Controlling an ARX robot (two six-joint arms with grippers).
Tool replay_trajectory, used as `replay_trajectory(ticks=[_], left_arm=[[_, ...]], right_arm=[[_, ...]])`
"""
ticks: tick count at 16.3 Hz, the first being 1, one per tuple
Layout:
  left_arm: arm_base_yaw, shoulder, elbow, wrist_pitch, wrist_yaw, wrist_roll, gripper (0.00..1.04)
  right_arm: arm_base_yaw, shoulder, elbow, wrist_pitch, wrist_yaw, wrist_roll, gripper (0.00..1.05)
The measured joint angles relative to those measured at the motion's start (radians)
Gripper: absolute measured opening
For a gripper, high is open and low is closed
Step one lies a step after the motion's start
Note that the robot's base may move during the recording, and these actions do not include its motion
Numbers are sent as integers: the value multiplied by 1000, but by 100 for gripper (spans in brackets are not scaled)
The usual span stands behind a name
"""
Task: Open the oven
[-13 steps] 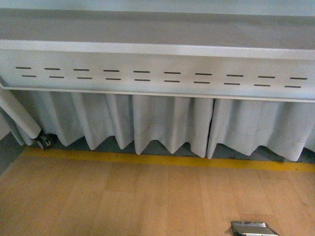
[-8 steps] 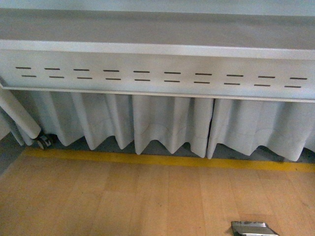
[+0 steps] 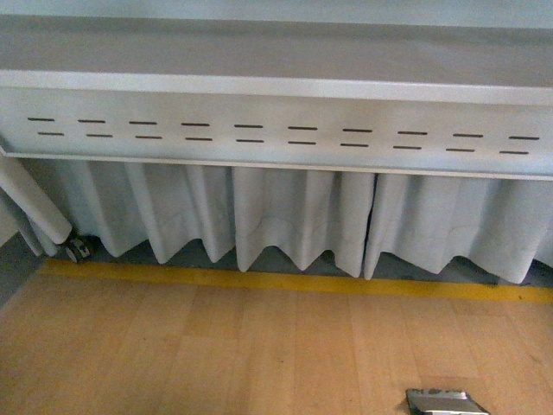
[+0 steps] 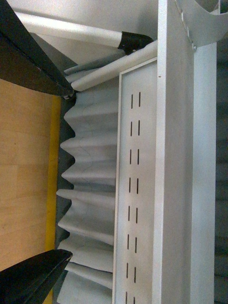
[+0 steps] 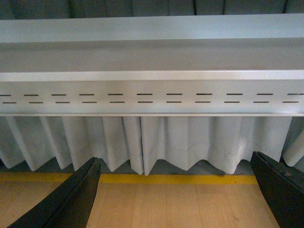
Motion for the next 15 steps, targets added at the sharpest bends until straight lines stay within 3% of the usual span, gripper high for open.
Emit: replay_trajectory(ticks=[15], left_arm=[[0, 0, 0, 0, -2, -1, 98]], right_arm=[[0, 0, 0, -2, -1, 0, 98]])
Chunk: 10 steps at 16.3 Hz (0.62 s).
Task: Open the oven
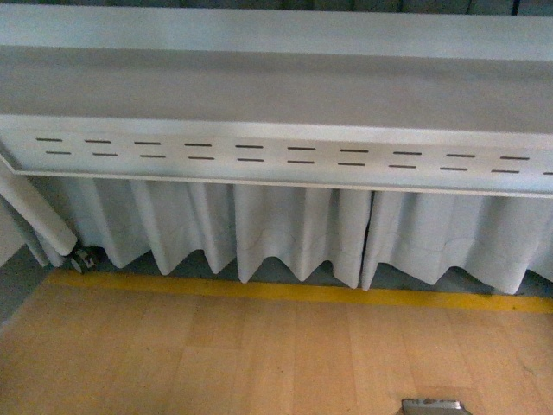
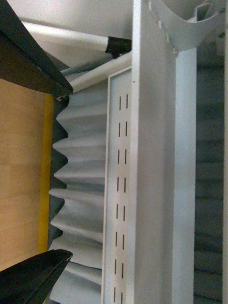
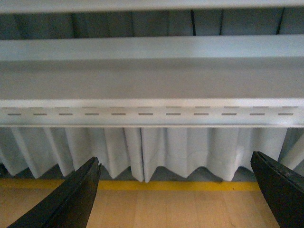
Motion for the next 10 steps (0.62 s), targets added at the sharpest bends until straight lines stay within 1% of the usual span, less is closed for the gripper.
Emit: replay_trajectory(ticks=[10], left_arm=[[0, 0, 0, 1, 2, 0, 98]], right_arm=[[0, 0, 0, 2, 1, -1, 98]])
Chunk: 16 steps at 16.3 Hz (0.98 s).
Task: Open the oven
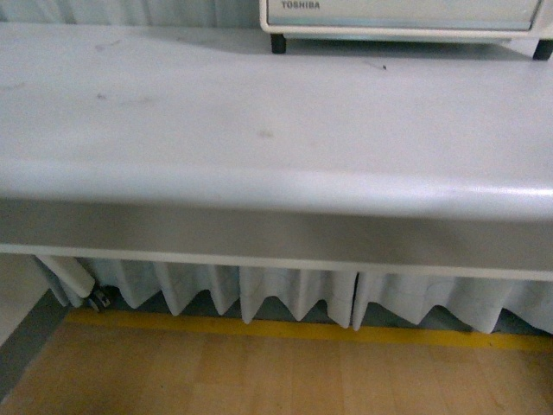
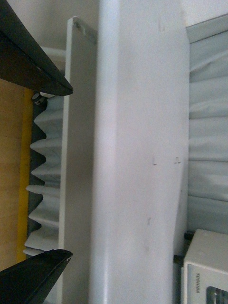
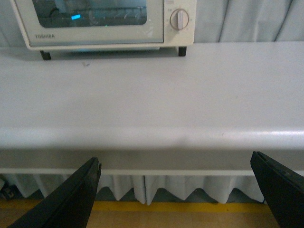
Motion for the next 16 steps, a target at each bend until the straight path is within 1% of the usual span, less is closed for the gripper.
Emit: replay_trajectory(ticks=[16], left_arm=[[0, 0, 0, -1, 0, 0, 98]], right_arm=[[0, 0, 0, 0, 0, 2, 98]])
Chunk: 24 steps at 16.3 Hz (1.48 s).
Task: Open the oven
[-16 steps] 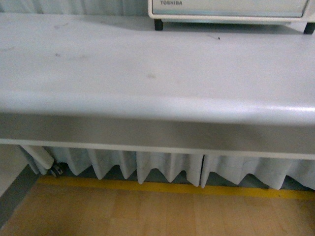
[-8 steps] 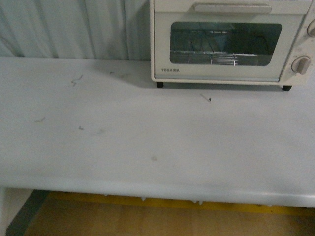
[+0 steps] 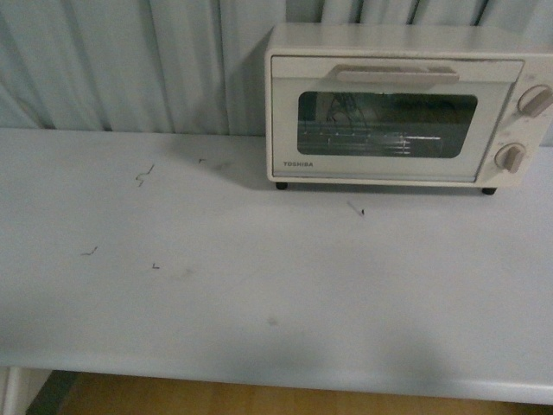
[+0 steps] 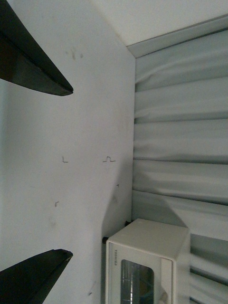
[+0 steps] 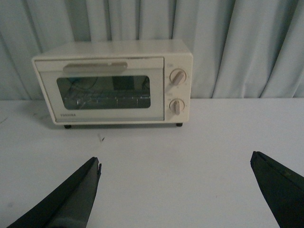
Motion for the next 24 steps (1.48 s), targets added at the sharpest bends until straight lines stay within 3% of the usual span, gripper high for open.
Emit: replay_trajectory(ticks=[24], left_arm=[[0, 0, 0, 1, 0, 0, 98]], right_arm=[[0, 0, 0, -1, 0, -1, 98]])
